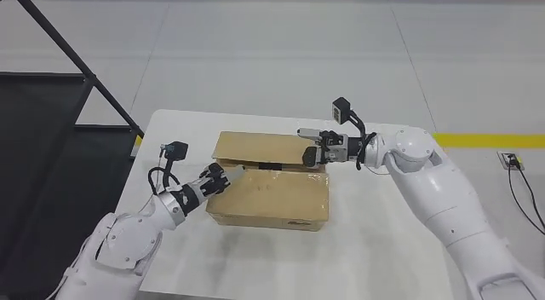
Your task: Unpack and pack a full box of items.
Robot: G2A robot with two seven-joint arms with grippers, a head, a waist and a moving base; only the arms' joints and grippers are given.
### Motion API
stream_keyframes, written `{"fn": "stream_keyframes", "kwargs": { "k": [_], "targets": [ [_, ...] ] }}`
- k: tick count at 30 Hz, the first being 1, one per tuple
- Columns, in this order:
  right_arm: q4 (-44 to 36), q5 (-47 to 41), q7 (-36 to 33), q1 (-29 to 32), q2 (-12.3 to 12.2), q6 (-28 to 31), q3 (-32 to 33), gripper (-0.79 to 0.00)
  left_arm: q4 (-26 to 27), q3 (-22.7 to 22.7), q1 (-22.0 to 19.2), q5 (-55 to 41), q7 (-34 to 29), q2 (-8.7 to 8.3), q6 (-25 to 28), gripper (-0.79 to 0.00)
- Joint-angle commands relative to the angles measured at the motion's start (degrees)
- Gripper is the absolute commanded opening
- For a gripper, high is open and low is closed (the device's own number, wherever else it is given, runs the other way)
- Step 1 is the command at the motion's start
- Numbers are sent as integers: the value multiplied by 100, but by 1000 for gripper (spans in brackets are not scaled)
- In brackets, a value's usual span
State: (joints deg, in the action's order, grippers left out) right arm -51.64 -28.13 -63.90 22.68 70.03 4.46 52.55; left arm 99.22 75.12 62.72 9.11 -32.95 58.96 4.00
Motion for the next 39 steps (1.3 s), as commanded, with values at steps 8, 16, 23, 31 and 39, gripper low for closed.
{"fn": "stream_keyframes", "kwargs": {
  "k": [8,16,23,31,39],
  "targets": [
    [-509,413,258,510,-118,54,166,0,24,-4,-39,-150,193,40,70,0],
    [-830,528,438,967,-243,315,499,0,296,1091,443,-1493,433,-14,439,0],
    [-950,492,312,1092,-271,569,603,0,340,2081,1075,-2190,228,-85,619,0],
    [-950,492,312,1092,-271,569,603,0,340,2081,1075,-2190,228,-85,619,0],
    [-1164,535,577,1220,-259,555,589,0,224,1946,1181,-2352,639,-37,500,0]
  ]
}}
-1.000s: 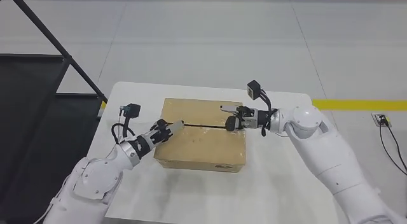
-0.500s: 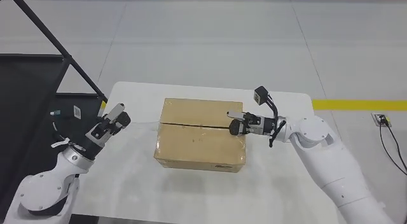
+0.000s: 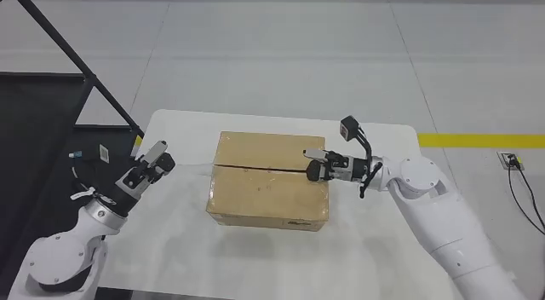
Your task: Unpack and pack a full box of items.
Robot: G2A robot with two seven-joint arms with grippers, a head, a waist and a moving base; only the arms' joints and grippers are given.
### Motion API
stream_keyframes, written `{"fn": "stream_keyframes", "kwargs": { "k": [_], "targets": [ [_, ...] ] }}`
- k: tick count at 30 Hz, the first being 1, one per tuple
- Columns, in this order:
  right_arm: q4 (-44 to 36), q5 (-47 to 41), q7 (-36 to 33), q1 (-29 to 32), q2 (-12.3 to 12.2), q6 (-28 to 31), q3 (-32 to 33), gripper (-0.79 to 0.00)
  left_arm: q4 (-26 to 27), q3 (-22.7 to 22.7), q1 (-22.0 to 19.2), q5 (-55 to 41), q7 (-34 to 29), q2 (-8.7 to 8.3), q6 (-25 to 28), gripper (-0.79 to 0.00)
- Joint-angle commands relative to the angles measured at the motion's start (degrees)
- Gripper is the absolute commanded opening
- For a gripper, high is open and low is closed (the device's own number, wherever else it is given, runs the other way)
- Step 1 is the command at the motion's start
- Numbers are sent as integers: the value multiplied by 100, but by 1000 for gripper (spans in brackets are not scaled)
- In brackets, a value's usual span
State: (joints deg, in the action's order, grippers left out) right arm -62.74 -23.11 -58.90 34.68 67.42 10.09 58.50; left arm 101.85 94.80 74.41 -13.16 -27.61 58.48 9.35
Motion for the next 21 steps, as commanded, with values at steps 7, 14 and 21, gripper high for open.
{"fn": "stream_keyframes", "kwargs": {
  "k": [7,14,21],
  "targets": [
    [-87,44,302,65,52,107,-65,0,-512,-226,19,-258,535,76,-247,0],
    [256,25,408,-128,166,29,-271,0,-760,-380,30,-102,643,104,-512,0],
    [494,-9,376,-282,256,74,-389,0,-760,-380,30,-102,643,104,-512,0]
  ]
}}
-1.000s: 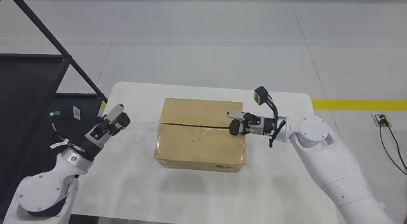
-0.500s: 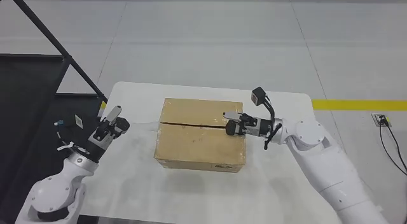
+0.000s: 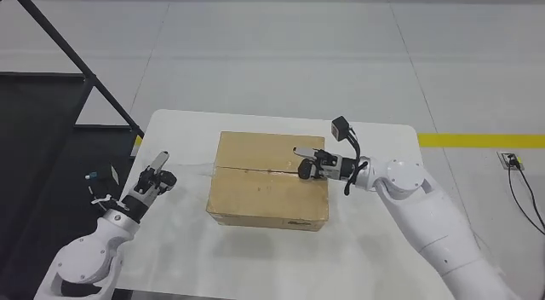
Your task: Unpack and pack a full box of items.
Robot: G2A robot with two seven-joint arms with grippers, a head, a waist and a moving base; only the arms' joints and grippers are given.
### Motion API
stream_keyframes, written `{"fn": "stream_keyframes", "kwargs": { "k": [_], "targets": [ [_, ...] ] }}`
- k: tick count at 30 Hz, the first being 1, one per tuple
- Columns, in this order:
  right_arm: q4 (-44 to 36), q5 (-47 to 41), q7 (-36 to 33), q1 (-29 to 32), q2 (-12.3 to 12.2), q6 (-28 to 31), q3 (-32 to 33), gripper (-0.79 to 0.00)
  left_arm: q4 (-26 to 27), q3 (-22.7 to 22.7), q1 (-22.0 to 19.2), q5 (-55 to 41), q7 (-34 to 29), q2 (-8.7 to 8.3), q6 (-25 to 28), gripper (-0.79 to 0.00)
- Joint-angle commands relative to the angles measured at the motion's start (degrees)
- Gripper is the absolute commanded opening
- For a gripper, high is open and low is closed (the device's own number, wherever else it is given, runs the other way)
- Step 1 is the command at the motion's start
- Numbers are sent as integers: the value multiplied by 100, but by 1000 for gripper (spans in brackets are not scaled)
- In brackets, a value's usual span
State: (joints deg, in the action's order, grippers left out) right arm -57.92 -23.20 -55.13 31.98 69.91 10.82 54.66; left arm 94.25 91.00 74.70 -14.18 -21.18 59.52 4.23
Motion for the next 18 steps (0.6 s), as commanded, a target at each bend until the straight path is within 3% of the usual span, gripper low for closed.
{"fn": "stream_keyframes", "kwargs": {
  "k": [1,11,18],
  "targets": [
    [21,14,-12,-25,14,1,-15,0,0,0,0,0,0,0,0,0],
    [26,64,-19,-39,16,-9,-28,0,-706,-351,41,-567,-40,102,-161,0],
    [26,64,-19,-39,16,-9,-28,0,-1519,-842,-623,-1242,338,274,-351,0]
  ]
}}
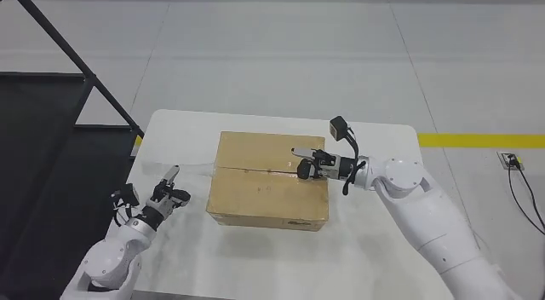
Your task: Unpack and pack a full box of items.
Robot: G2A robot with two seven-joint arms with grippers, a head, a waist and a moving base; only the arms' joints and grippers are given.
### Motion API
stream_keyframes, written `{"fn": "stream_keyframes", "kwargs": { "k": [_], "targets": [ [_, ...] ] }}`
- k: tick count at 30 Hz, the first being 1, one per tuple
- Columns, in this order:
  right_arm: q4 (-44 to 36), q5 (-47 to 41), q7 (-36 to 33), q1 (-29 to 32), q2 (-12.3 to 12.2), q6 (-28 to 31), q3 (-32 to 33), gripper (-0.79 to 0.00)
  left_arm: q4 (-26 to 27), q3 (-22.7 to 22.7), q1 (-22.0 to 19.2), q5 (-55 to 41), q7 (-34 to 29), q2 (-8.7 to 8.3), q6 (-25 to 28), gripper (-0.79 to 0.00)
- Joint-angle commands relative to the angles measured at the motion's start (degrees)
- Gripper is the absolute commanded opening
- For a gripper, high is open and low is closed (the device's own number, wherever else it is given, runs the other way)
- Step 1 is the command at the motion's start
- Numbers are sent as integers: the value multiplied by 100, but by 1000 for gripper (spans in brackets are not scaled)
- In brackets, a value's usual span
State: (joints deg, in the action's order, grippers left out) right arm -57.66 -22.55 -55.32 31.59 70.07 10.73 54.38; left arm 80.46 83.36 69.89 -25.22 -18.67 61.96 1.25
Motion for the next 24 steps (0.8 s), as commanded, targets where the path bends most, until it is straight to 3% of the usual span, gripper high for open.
{"fn": "stream_keyframes", "kwargs": {
  "k": [1,13,19,24],
  "targets": [
    [0,0,0,0,0,0,0,0,-262,-162,-265,-208,114,57,-77,0],
    [0,0,0,0,0,0,0,0,-1799,-912,-1646,-1048,681,425,-119,0],
    [0,0,0,0,0,0,0,0,-2369,-1070,-2034,-1189,848,558,133,0],
    [0,0,0,0,0,0,0,0,-2556,-1066,-2116,-1186,939,621,613,0]
  ]
}}
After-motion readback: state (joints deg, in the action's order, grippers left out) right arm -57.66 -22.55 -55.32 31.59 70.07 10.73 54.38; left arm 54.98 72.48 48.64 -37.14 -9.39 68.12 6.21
